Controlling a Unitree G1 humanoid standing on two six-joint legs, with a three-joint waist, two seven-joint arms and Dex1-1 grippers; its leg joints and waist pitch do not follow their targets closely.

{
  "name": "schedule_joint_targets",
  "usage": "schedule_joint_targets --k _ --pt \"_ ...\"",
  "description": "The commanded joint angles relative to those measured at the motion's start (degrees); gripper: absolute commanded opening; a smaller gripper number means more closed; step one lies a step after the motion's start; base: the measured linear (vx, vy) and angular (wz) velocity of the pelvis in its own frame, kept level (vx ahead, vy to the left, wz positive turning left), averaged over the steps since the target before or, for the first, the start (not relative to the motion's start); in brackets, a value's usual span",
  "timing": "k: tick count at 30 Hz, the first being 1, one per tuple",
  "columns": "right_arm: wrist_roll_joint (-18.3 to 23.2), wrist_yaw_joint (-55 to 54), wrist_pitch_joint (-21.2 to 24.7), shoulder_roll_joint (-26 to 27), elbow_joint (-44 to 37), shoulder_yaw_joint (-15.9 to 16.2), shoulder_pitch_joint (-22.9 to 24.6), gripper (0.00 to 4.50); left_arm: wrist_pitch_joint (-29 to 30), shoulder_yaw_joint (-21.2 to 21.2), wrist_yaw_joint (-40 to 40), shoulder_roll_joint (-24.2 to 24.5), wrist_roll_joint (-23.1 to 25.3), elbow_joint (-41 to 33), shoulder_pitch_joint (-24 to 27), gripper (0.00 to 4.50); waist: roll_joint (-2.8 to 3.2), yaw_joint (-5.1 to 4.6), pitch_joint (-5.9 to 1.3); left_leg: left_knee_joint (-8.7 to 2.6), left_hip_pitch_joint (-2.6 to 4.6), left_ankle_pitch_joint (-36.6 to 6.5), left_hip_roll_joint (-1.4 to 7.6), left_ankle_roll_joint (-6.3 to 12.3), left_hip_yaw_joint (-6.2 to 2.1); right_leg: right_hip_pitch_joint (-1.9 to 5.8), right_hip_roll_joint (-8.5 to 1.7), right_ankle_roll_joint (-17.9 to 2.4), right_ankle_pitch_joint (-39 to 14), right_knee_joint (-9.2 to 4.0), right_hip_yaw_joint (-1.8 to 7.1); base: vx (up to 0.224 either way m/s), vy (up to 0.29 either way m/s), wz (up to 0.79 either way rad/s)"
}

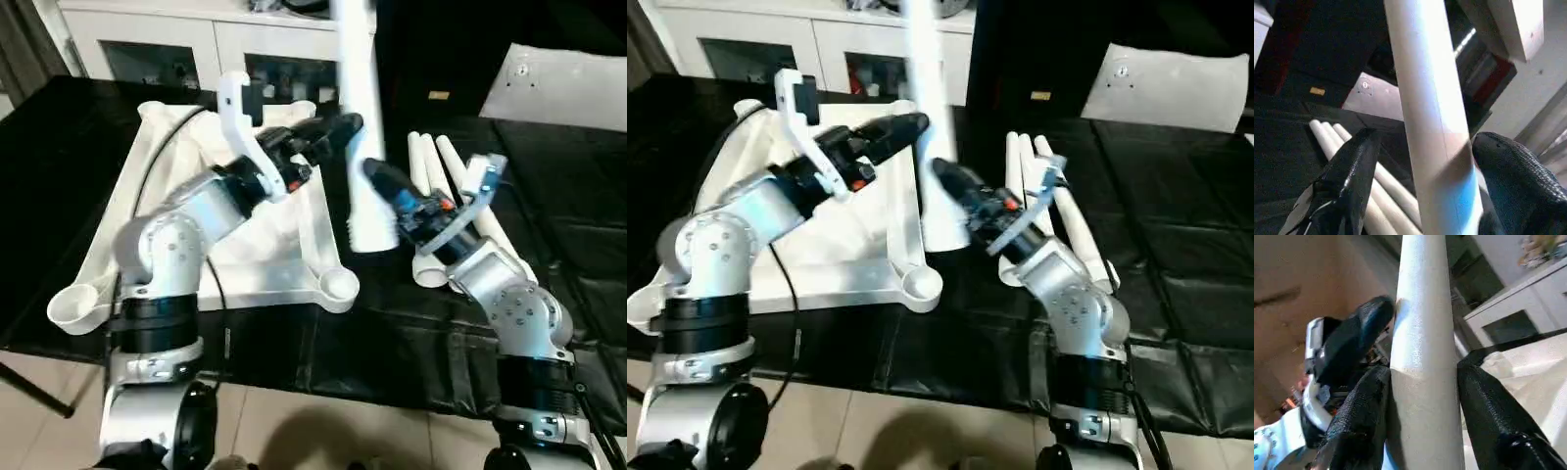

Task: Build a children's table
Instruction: Insert table leg to table base

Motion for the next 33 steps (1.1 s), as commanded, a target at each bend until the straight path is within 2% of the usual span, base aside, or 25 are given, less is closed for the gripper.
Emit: schedule_joint_targets --k 1,2,4,7,11,12,14,16,17,19,24,25,26,29,30,32,33 --pt "-0.4 -0.14 0.42 -0.61 -1.91 0.89 0.34 1.81 1.29 1.82 0.81 -0.45 -2.44 0.13 -2.03 3.44 0.51 0.2 -4.36 -3.6 -0.06 -4.98 1.39 1.33 -0.39 3.79 -3.13 -14.0 -4.53 -4.56 1.72 0.0 0.0 0.0" --pt "-1.5 -0.63 0.29 -0.93 -2.62 1.85 0.63 1.81 2.72 3.53 1.25 -1.19 -5.52 0.31 -2.6 3.44 0.74 0.28 -4.38 -3.59 -0.1 -4.58 1.44 1.34 -0.42 3.73 -3.15 -14.19 -4.29 -4.52 1.66 0.0 0.0 0.0" --pt "-2.92 -1.55 -0.33 -1.31 -3.15 2.85 0.8 1.81 3.51 3.68 1.3 -1.04 -6.85 0.19 -2.66 3.44 0.7 0.38 -4.39 -3.61 -0.3 -3.58 1.51 1.58 -0.48 3.82 -3.14 -14.04 -3.3 -4.38 1.61 0.0 0.0 0.0" --pt "-5.27 -2.49 -1.68 -1.63 -3.96 4.32 0.9 1.81 4.59 2.81 0.69 -0.56 -7.22 -0.57 -1.86 3.09 0.85 0.42 -4.44 -3.59 -0.28 -2.96 1.55 2.0 -0.43 3.72 -3.22 -13.61 -3.29 -4.43 1.58 0.0 0.0 0.0" --pt "-9.65 -4.5 -4.33 -1.66 -4.91 6.98 1.23 1.81 4.18 2.27 -0.16 -0.26 -7.44 -2.17 -0.41 3.09 1.0 0.33 -4.41 -3.68 -0.25 -2.96 1.67 1.58 -0.47 3.69 -3.24 -13.45 -3.05 -4.4 1.58 0.0 0.0 0.0" --pt "-10.62 -4.59 -4.99 -1.87 -5.46 8.0 1.55 1.81 3.91 1.85 -0.28 -0.12 -6.78 -2.21 -0.01 3.09 1.45 0.38 -4.43 -3.68 -0.17 -3.2 1.7 1.46 -0.52 3.65 -3.25 -13.63 -2.27 -4.3 1.57 0.0 0.0 0.0" --pt "-11.72 -4.96 -5.72 -1.99 -6.23 9.04 2.04 1.81 3.31 0.94 -0.13 0.4 -5.61 -2.36 0.7 3.09 1.23 0.27 -4.42 -3.71 -0.24 -3.47 1.68 1.63 -0.5 3.82 -3.23 -13.79 -1.37 -4.34 1.59 0.0 0.0 0.0" --pt "-12.17 -5.11 -6.01 -2.12 -6.46 9.33 2.16 1.81 2.99 0.51 0.09 0.6 -5.18 -2.37 0.88 3.09 1.25 0.22 -4.36 -3.81 -0.25 -3.83 1.68 1.7 -0.54 3.8 -3.21 -13.64 -2.07 -4.39 1.56 0.0 0.0 0.0" --pt "-12.96 -5.39 -6.41 -2.28 -7.11 10.0 2.42 1.81 0.14 -1.73 0.71 1.75 -1.4 -2.22 1.32 3.09 1.28 0.27 -4.35 -3.85 -0.23 -4.15 1.76 1.78 -0.62 3.81 -3.28 -13.28 -2.9 -4.51 1.57 0.0 0.0 0.0" --pt "-13.81 -5.68 -6.94 -2.33 -7.45 10.66 2.52 1.81 -0.96 -2.82 0.86 2.65 0.11 -2.18 1.5 3.02 1.31 0.18 -4.34 -3.87 -0.2 -4.23 1.82 1.7 -0.62 3.77 -3.29 -12.5 -3.62 -4.52 1.59 0.0 0.0 0.0" --pt "-18.19 -6.38 -9.07 -3.95 -8.85 13.7 2.8 1.8 -7.83 -12.24 -1.74 8.18 9.61 -3.33 3.98 2.95 1.48 -0.01 -4.33 -3.98 -0.14 -4.3 1.92 0.89 -0.66 3.64 -3.29 -11.17 -3.93 -4.45 1.64 0.0 0.0 0.0" --pt "-18.44 -6.5 -9.2 -4.01 -8.92 13.81 2.72 1.79 -7.26 -12.03 -1.33 8.03 9.26 -3.43 4.04 2.86 1.49 -0.08 -4.38 -3.92 -0.17 -4.06 1.85 0.78 -0.61 3.67 -3.29 -11.24 -3.39 -4.37 1.67 0.0 0.0 0.0" --pt "-18.72 -6.57 -9.42 -4.19 -8.96 14.0 2.6 1.43 -7.35 -12.14 -1.23 8.04 9.43 -3.54 4.1 2.66 1.7 -0.11 -4.41 -3.88 -0.21 -3.65 1.82 0.49 -0.6 3.7 -3.29 -11.74 -2.23 -4.2 1.68 0.0 0.0 0.0" --pt "-19.45 -6.5 -9.9 -4.71 -8.89 14.43 2.39 1.36 -7.57 -11.64 -1.37 7.23 8.85 -3.69 4.35 2.56 1.59 -0.23 -4.41 -3.83 -0.18 -4.25 1.76 0.35 -0.56 3.73 -3.23 -12.78 -1.55 -4.24 1.66 0.0 0.0 0.0" --pt "-19.75 -6.51 -10.07 -4.78 -8.83 14.57 2.38 1.13 -7.53 -11.38 -1.47 6.92 8.43 -3.84 4.55 2.44 1.59 -0.24 -4.37 -3.83 -0.18 -4.53 1.75 0.37 -0.53 3.75 -3.24 -13.07 -1.65 -4.27 1.7 0.0 0.0 0.0" --pt "-20.53 -6.77 -10.63 -4.87 -8.8 14.93 2.57 1.0 -7.89 -11.41 -1.76 6.67 7.47 -4.24 5.17 2.33 1.29 -0.3 -4.35 -3.86 -0.31 -4.73 1.73 0.5 -0.53 3.85 -3.26 -13.17 -2.04 -4.22 1.71 0.0 0.0 0.0" --pt "-20.67 -6.82 -10.74 -4.89 -8.81 14.99 2.63 0.93 -7.96 -11.44 -1.75 6.63 7.36 -4.33 5.28 2.24 1.33 -0.35 -4.34 -3.88 -0.35 -4.71 1.74 0.51 -0.55 3.84 -3.27 -13.14 -2.21 -4.24 1.7 0.0 0.0 0.0"
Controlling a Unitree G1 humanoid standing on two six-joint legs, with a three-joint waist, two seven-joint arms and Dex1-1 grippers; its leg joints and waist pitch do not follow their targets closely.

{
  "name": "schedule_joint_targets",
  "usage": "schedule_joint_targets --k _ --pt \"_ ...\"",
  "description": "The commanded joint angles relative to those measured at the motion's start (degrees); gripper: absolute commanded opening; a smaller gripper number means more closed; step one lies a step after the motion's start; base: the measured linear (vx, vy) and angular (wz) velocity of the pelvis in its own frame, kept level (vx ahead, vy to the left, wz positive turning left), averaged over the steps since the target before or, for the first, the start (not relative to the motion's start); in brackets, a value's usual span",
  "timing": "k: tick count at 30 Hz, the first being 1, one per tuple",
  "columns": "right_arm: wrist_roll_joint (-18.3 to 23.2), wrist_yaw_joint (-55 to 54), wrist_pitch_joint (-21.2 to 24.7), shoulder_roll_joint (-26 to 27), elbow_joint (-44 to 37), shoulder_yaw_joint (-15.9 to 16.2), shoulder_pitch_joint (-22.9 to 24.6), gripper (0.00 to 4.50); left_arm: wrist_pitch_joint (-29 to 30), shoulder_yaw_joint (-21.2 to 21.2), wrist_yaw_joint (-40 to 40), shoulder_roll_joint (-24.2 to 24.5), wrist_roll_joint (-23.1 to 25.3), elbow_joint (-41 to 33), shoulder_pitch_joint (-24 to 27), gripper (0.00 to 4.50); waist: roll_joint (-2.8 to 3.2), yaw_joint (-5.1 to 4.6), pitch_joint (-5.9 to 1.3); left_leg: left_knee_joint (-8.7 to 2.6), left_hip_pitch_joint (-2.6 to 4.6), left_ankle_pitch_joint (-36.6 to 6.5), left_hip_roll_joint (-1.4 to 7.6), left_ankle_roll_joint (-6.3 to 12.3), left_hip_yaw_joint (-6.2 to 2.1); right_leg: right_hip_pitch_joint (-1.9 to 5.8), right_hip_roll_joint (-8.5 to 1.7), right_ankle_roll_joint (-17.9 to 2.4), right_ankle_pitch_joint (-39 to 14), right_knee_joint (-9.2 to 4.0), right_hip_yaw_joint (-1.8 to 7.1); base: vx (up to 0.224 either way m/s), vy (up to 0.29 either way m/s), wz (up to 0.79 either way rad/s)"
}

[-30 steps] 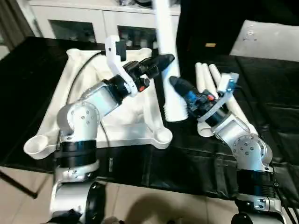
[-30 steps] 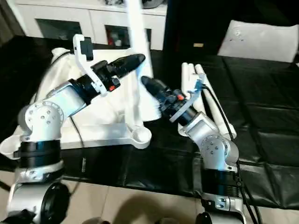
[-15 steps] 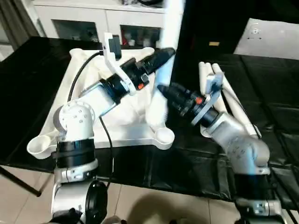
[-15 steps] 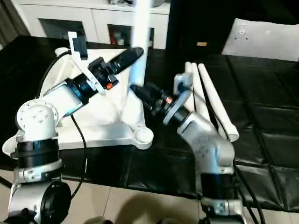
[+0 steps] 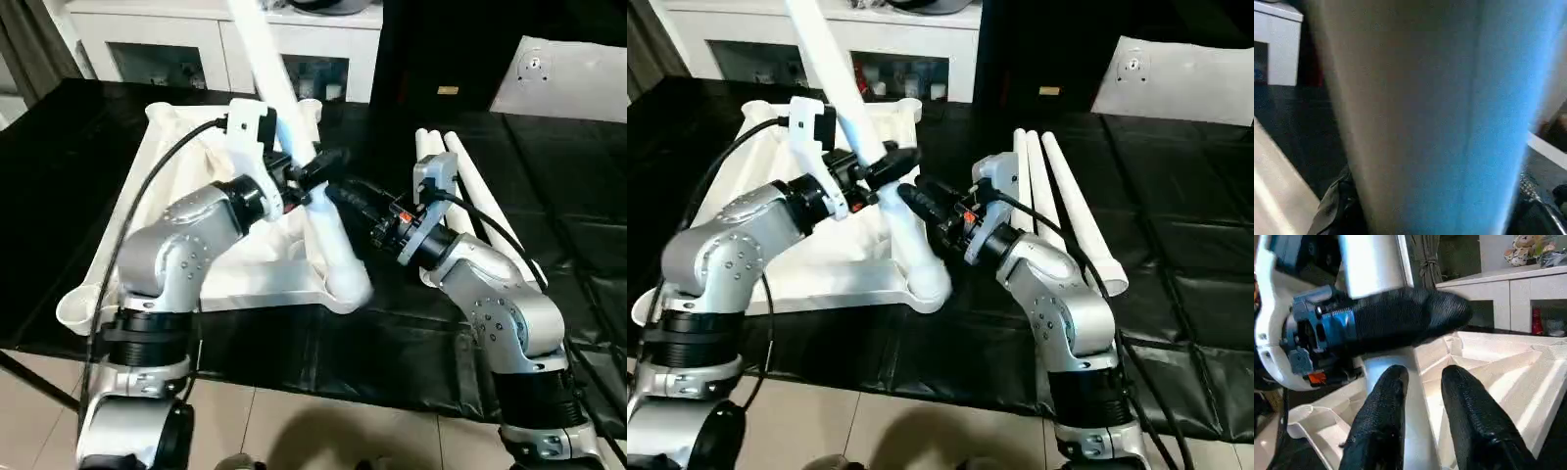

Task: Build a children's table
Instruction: Insert table leg to table base

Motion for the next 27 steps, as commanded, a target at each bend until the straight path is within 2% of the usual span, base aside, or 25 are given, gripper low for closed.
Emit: schedule_joint_targets --k 1,2,3,5,11,19,20,27 --pt "-0.67 -0.71 -0.64 -0.25 -0.78 0.56 0.1 0.89 0.94 1.52 0.67 -1.22 -3.04 -1.95 0.11 2.18 0.43 -0.11 -4.3 -3.69 0.05 -4.83 1.72 0.53 -0.26 3.84 -3.22 -13.28 -2.32 -3.84 1.95 0.0 0.0 0.0" --pt "-0.67 -0.71 -0.64 -0.25 -0.78 0.56 0.11 0.81 0.95 1.54 0.69 -1.24 -3.06 -1.95 0.11 2.11 0.4 -0.12 -4.3 -3.64 0.04 -4.85 1.67 0.5 -0.24 3.87 -3.22 -13.43 -2.28 -3.81 1.95 0.0 0.0 0.0" --pt "-1.13 -0.94 -0.84 -0.18 -0.37 0.43 -0.09 0.64 1.2 3.31 2.14 -2.34 -3.93 -1.62 -0.27 2.01 -0.14 -0.25 -4.34 -3.62 -0.06 -4.68 1.67 0.83 -0.19 3.99 -3.15 -13.64 -2.07 -3.86 1.98 0.0 0.0 0.0" --pt "-1.42 -1.2 -1.14 -0.08 0.16 0.33 -0.35 0.54 1.29 3.78 2.74 -2.36 -3.62 -0.89 -0.42 1.95 0.39 -0.18 -4.31 -3.6 0.0 -4.49 1.65 1.13 -0.26 3.85 -3.17 -13.63 -2.28 -3.84 1.94 0.0 0.0 0.0" --pt "-2.27 -2.42 -2.33 0.53 1.2 0.42 -0.71 0.06 1.12 4.49 3.66 -2.21 -3.17 0.36 -0.43 1.93 0.41 -0.43 -4.4 -3.55 0.08 -4.16 1.68 1.48 -0.27 3.79 -3.11 -13.52 -1.58 -3.8 1.9 0.0 0.0 0.0" --pt "-2.31 -3.44 -1.92 -0.41 0.51 -0.54 0.14 0.06 0.98 4.61 3.78 -1.68 -3.5 0.95 -1.26 1.93 0.51 -0.36 -4.42 -3.49 0.19 -4.1 1.61 1.41 -0.24 3.87 -3.03 -13.59 -1.05 -3.74 1.92 0.0 0.0 0.0" --pt "-1.87 -3.15 -1.76 -0.86 0.21 -0.9 0.34 0.31 1.18 4.62 3.56 -1.57 -3.66 1.15 -1.5 1.93 0.49 -0.34 -4.46 -3.5 0.11 -3.95 1.64 1.43 -0.29 3.99 -3.08 -13.61 -0.79 -3.69 1.92 0.0 0.0 0.0" --pt "-0.31 -0.46 -1.05 -3.4 -1.34 -2.6 1.56 0.77 1.97 5.03 2.43 -1.32 -4.78 2.32 -3.17 1.93 0.47 -0.21 -4.52 -3.36 0.07 -3.4 1.57 2.25 -0.28 4.15 -3.05 -14.13 0.77 -3.57 1.88 0.0 0.0 0.0"
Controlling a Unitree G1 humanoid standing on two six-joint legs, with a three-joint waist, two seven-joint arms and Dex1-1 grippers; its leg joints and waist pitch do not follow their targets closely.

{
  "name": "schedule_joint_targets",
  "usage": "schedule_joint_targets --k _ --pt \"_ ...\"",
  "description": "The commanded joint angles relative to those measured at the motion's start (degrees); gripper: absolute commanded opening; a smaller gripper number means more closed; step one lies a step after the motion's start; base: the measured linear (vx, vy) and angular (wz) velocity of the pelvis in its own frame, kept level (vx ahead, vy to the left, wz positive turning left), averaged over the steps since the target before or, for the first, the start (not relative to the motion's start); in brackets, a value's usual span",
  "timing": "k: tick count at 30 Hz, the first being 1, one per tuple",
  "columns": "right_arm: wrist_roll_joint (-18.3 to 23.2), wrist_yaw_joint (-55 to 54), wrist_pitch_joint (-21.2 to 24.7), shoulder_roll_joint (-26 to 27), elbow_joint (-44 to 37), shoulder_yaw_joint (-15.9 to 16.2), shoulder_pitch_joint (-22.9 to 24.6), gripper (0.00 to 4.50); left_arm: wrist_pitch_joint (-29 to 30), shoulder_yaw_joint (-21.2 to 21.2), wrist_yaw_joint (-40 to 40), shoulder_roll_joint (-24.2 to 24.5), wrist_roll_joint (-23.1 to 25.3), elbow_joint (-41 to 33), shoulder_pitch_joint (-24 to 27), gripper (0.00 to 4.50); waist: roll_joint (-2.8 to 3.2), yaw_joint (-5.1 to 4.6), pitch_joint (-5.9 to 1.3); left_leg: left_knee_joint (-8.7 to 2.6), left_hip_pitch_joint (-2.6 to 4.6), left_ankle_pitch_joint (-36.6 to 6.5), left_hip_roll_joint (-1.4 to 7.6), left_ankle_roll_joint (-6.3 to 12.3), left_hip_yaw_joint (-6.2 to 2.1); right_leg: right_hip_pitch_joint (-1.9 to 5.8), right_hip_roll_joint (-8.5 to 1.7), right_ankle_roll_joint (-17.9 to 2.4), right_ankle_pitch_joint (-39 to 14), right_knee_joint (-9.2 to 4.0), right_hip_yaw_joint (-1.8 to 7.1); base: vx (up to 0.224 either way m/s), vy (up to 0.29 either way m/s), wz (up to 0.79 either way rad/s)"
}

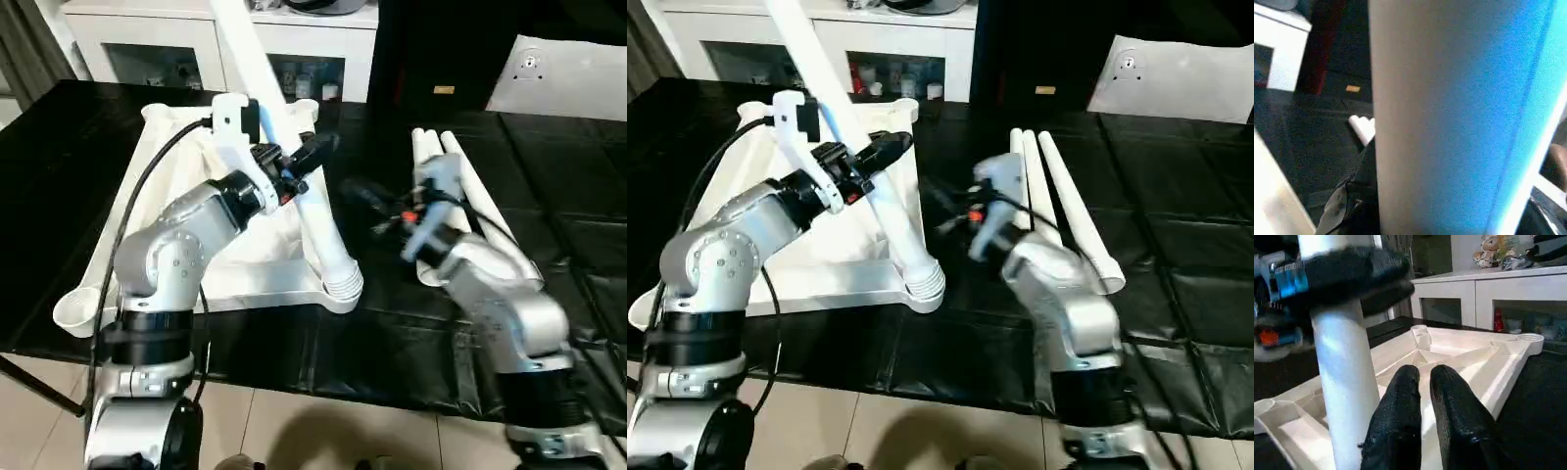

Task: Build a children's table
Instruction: Insert table leg to table base

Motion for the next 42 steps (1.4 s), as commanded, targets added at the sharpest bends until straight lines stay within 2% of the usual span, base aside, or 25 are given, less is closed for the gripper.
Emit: schedule_joint_targets --k 1,2,4,5,6,9,10,11,13,14,16,18,19,20,23,28,30,31,33,34,39,41,42 --pt "0.87 1.05 0.91 -0.87 -1.53 -0.62 0.14 0.84 0.86 0.0 -0.64 0.47 -0.65 0.82 -1.16 1.93 0.43 0.06 -4.48 -3.35 0.08 -3.51 1.57 2.42 -0.25 4.08 -3.06 -14.29 0.54 -3.62 1.86 0.0 0.0 0.0" --pt "0.85 1.13 0.87 -1.13 -1.5 -0.58 0.17 0.97 0.81 -0.32 -1.01 0.73 -0.48 0.86 -1.22 1.93 0.15 0.0 -4.44 -3.37 -0.03 -3.58 1.52 2.47 -0.23 4.2 -3.05 -14.14 -0.21 -3.73 1.85 0.0 0.0 0.0" --pt "0.79 1.17 0.77 -1.56 -1.44 -0.48 0.26 1.1 0.42 -0.98 -1.76 1.09 -0.12 0.86 -1.2 1.93 0.47 0.05 -4.41 -3.36 0.02 -3.98 1.52 2.36 -0.27 4.12 -3.13 -13.86 -1.96 -3.82 1.85 0.0 0.0 0.0" --pt "0.73 1.23 0.75 -1.69 -1.41 -0.47 0.31 1.22 0.17 -1.27 -2.05 1.22 -0.05 0.87 -1.18 1.91 0.33 0.03 -4.41 -3.36 0.02 -4.0 1.51 2.3 -0.25 4.08 -3.08 -13.68 -2.46 -3.91 1.86 0.0 0.0 0.0" --pt "0.57 1.23 0.7 -1.79 -1.37 -0.47 0.35 1.26 -0.46 -2.51 -3.35 1.87 0.57 0.49 -0.92 1.83 0.54 0.07 -4.44 -3.36 0.07 -3.99 1.55 2.22 -0.27 4.03 -3.1 -13.74 -2.53 -3.86 1.85 0.0 0.0 0.0" --pt "0.54 1.15 0.63 -1.81 -1.38 -0.49 0.38 1.53 -2.53 -4.9 -5.7 3.15 2.39 -0.38 -0.34 1.68 0.52 0.07 -4.43 -3.45 0.16 -4.2 1.66 2.17 -0.29 3.88 -3.07 -13.73 -2.65 -3.9 1.84 0.0 0.0 0.0" --pt "0.54 1.06 0.59 -1.76 -1.41 -0.48 0.39 1.63 -2.71 -5.3 -6.36 3.34 2.46 -0.73 -0.11 1.68 0.76 0.07 -4.5 -3.41 0.13 -3.85 1.69 2.1 -0.33 3.94 -3.09 -13.85 -1.75 -3.72 1.84 0.0 0.0 0.0" --pt "0.62 0.75 0.49 -1.67 -1.43 -0.41 0.37 1.63 -2.66 -6.1 -7.19 3.87 2.83 -1.21 0.18 1.68 0.57 0.03 -4.52 -3.42 0.06 -3.61 1.7 2.09 -0.33 4.04 -3.11 -13.96 -1.12 -3.65 1.83 0.0 0.0 0.0" --pt "0.64 0.64 0.45 -1.64 -1.47 -0.36 0.4 1.83 -2.58 -6.41 -7.54 4.08 2.91 -1.4 0.33 1.65 0.71 0.01 -4.5 -3.39 0.12 -3.72 1.68 2.0 -0.27 3.96 -3.11 -14.23 -0.71 -3.62 1.84 0.0 0.0 0.0" --pt "0.61 0.59 0.35 -1.63 -1.51 -0.19 0.49 2.04 -3.76 -7.08 -7.97 4.51 3.69 -1.47 0.69 1.64 0.54 -0.01 -4.5 -3.4 0.07 -3.85 1.6 1.97 -0.26 4.07 -3.06 -14.18 -0.92 -3.68 1.84 0.0 0.0 0.0" --pt "0.59 0.57 0.33 -1.63 -1.52 -0.16 0.51 2.11 -4.18 -7.24 -8.0 4.61 3.91 -1.43 0.77 1.64 0.59 -0.01 -4.44 -3.45 0.04 -4.17 1.65 1.85 -0.26 4.07 -3.11 -14.05 -1.58 -3.72 1.84 0.0 0.0 0.0" --pt "0.58 0.61 0.34 -1.62 -1.53 -0.09 0.55 2.2 -5.13 -7.64 -8.51 4.91 4.24 -1.26 0.93 1.64 0.59 -0.08 -4.34 -3.49 0.1 -5.06 1.64 1.56 -0.23 4.0 -3.1 -13.84 -3.15 -3.92 1.84 0.0 0.0 0.0" --pt "0.65 0.69 0.42 -1.67 -1.78 -0.06 0.75 2.35 -6.62 -8.22 -9.88 5.32 4.5 -1.56 1.4 1.64 0.79 -0.05 -4.34 -3.53 0.16 -5.53 1.63 1.41 -0.27 3.95 -3.12 -13.51 -4.38 -4.04 1.85 0.0 0.0 0.0" --pt "0.71 0.72 0.48 -1.72 -1.89 -0.08 0.83 2.46 -6.82 -8.26 -10.26 5.33 4.42 -1.74 1.55 1.64 0.56 -0.13 -4.31 -3.59 0.15 -5.86 1.67 1.24 -0.23 3.92 -3.05 -13.22 -5.06 -4.13 1.85 0.0 0.0 0.0" --pt "1.01 1.13 0.72 -1.96 -2.14 -0.05 0.95 2.71 -5.66 -6.95 -10.21 4.5 2.54 -2.23 1.28 1.64 0.66 -0.1 -4.38 -3.57 0.16 -5.68 1.67 0.8 -0.26 3.94 -3.07 -13.13 -4.87 -3.97 1.87 0.0 0.0 0.0" --pt "2.38 2.72 2.21 -2.77 -2.82 0.14 0.71 3.08 1.21 -0.15 -5.79 1.65 -5.34 0.04 -1.88 1.64 0.45 0.0 -4.47 -3.29 0.05 -4.4 1.37 1.33 -0.14 4.02 -2.91 -14.55 -1.92 -3.69 1.83 0.0 0.0 0.0" --pt "2.41 3.07 2.28 -2.96 -2.67 0.23 0.5 3.33 1.73 0.83 -5.56 1.67 -6.54 1.32 -2.64 1.64 0.43 0.01 -4.41 -3.33 0.02 -4.6 1.33 1.74 -0.2 4.07 -2.91 -14.04 -3.25 -3.94 1.79 0.0 0.0 0.0" --pt "2.43 3.12 2.28 -2.99 -2.59 0.2 0.42 3.33 1.87 1.23 -5.27 1.56 -6.89 1.77 -2.92 1.64 0.2 -0.02 -4.41 -3.35 0.03 -4.56 1.36 1.87 -0.16 4.07 -2.9 -13.89 -3.48 -3.99 1.79 0.0 0.0 0.0" --pt "2.71 3.32 2.36 -3.02 -2.4 -0.05 0.03 3.61 1.37 0.88 -5.91 2.13 -5.81 2.48 -3.47 1.64 0.24 0.08 -4.44 -3.34 0.04 -3.98 1.44 2.24 -0.19 4.02 -2.96 -13.77 -3.35 -3.94 1.81 0.0 0.0 0.0" --pt "2.77 3.33 2.39 -3.02 -2.4 -0.09 -0.01 3.61 1.34 0.79 -6.02 2.21 -5.67 2.5 -3.49 1.64 0.24 0.08 -4.44 -3.34 0.04 -3.98 1.44 2.24 -0.19 4.02 -2.96 -13.77 -3.35 -3.94 1.81 0.0 0.0 0.0" --pt "7.16 4.82 5.96 -3.39 -3.35 -2.21 -1.96 4.05 1.27 -1.63 -8.78 4.66 -3.67 3.61 -4.54 1.64 0.22 0.11 -4.5 -3.36 0.11 -3.43 1.54 2.67 -0.25 4.0 -3.04 -13.42 -3.39 -3.78 1.82 0.0 0.0 0.0" --pt "8.27 7.12 8.24 -5.22 -3.92 -1.4 -2.52 4.17 1.47 -1.78 -9.72 5.19 -4.05 4.55 -5.87 1.64 -0.02 0.24 -4.54 -3.3 0.2 -2.87 1.48 2.83 -0.18 4.12 -2.92 -13.58 -2.53 -3.74 1.84 0.0 0.0 0.0" --pt "8.4 8.2 9.29 -6.22 -4.23 -0.65 -2.7 4.28 1.74 -1.91 -10.3 5.46 -4.26 4.81 -6.42 1.64 0.05 0.35 -4.58 -3.28 0.26 -2.68 1.58 2.83 -0.2 4.09 -3.01 -13.76 -2.06 -3.63 1.87 0.0 0.0 0.0"
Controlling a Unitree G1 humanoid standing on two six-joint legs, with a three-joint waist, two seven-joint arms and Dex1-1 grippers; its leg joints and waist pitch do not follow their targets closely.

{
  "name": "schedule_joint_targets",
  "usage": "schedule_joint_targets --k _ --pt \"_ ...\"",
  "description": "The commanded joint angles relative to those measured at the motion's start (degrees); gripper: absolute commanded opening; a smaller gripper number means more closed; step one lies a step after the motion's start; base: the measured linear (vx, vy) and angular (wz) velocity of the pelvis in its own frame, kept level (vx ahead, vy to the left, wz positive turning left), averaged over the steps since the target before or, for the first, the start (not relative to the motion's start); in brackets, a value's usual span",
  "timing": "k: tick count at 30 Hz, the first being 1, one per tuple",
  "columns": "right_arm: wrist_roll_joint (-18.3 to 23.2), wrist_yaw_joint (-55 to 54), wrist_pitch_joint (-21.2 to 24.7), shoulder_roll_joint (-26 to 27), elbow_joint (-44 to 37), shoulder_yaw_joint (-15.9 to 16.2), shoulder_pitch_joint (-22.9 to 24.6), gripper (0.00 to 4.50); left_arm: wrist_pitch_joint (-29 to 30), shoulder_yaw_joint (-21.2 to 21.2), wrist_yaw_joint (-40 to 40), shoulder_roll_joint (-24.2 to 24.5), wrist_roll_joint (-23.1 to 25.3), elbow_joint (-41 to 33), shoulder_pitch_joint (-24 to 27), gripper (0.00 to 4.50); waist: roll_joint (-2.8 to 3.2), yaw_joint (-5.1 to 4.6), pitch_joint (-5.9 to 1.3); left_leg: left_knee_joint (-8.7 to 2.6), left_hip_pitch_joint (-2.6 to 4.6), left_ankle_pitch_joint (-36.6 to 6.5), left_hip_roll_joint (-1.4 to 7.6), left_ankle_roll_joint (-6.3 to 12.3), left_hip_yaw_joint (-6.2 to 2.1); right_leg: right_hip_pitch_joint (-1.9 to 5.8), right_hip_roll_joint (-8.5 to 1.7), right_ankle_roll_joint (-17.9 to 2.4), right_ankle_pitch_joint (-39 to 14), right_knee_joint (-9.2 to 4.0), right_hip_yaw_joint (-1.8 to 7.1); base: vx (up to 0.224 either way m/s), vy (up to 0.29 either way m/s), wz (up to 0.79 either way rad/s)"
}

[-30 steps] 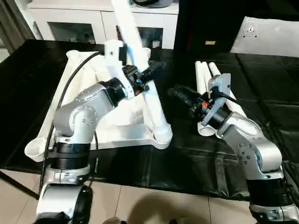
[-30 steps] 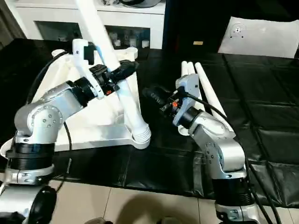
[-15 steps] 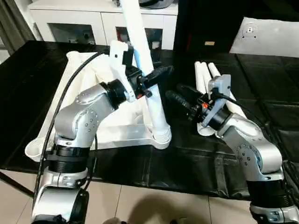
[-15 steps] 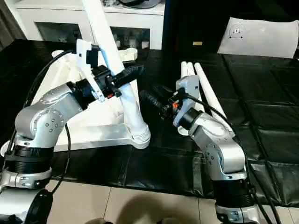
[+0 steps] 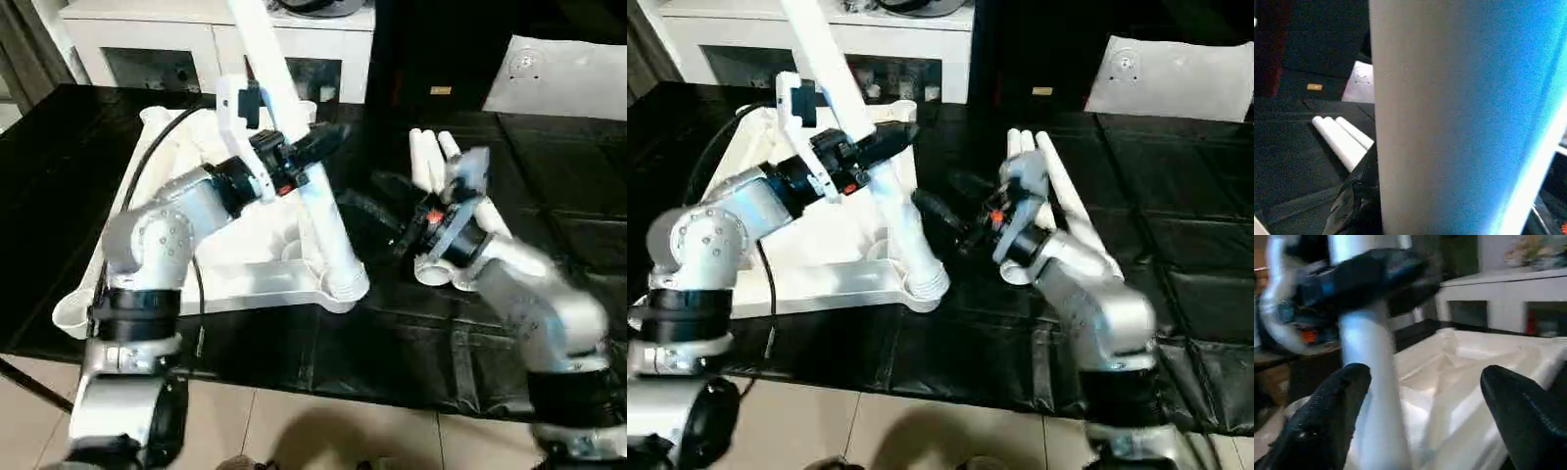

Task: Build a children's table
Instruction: Insert table leg to table base

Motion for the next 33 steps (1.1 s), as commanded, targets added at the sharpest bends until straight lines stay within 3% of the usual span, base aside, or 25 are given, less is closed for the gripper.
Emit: schedule_joint_targets --k 1,9,19,20,33 --pt "0.88 2.73 2.81 -2.0 -1.49 1.61 -0.78 4.4 0.62 -0.55 -1.99 1.0 -0.15 0.38 -2.54 1.64 -0.45 0.21 -4.42 -3.36 0.09 -2.65 1.56 2.88 -0.15 4.03 -2.98 -13.99 -1.7 -3.71 1.84 0.0 0.0 0.0" --pt "0.33 7.07 7.97 -6.3 -0.12 5.85 -3.8 4.5 4.47 -1.48 -7.89 2.08 -3.42 3.12 -7.79 1.64 -0.81 0.56 -4.32 -3.2 -0.11 -2.41 1.4 2.56 0.0 4.05 -3.19 -13.83 -4.24 -3.78 1.9 0.0 0.0 0.0" --pt "2.59 9.38 13.09 -7.19 2.0 6.64 -7.92 4.5 7.74 -2.75 -9.88 2.21 -2.84 8.61 -13.12 1.64 -0.91 0.95 -4.49 -3.04 -0.05 -0.99 1.39 3.08 0.06 4.13 -3.15 -14.43 -2.06 -3.49 1.9 0.0 0.0 0.0" --pt "2.59 9.41 13.19 -7.22 2.03 6.67 -7.95 4.23 7.72 -2.76 -9.92 2.2 -2.86 8.7 -13.2 1.64 -0.94 1.06 -4.53 -3.03 -0.07 -0.73 1.4 3.11 0.07 4.17 -3.17 -14.51 -1.44 -3.44 1.89 0.0 0.0 0.0" --pt "-1.5 6.88 14.22 -6.85 5.57 9.56 -8.16 3.3 5.94 -4.71 -12.23 2.3 -0.84 11.0 -15.21 1.64 -0.92 1.44 -4.55 -3.04 -0.06 -1.01 1.48 2.49 0.08 4.25 -3.36 -14.56 -1.56 -3.4 1.9 0.0 0.0 0.0"
